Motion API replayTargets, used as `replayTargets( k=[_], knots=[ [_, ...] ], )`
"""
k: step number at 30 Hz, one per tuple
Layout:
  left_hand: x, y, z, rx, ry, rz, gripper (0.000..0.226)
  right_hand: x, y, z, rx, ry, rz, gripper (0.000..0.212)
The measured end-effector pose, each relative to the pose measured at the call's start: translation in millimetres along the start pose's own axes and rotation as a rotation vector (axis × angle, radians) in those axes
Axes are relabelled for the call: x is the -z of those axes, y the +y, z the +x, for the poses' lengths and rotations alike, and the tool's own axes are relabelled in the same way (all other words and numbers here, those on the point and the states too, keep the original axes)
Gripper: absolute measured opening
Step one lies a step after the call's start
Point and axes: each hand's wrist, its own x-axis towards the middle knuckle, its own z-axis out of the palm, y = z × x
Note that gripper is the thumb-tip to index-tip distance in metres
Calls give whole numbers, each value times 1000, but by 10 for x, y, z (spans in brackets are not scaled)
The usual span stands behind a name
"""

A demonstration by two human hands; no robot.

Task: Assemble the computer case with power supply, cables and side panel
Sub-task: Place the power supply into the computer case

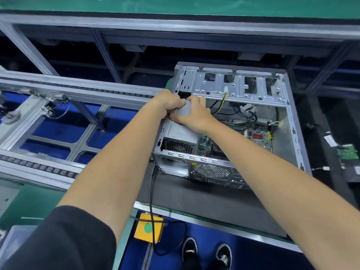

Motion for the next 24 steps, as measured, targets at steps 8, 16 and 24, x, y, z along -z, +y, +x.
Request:
replayTargets(
  k=[8,16,24],
  knots=[
    [-109,-6,128,26,104,-16,29,50,-81,49,-72,-57,68,35],
    [-19,-64,169,-75,114,10,67,123,71,174,-189,-168,473,66],
    [-252,-20,75,-353,191,281,47,189,173,277,-63,-84,167,27]
  ],
)
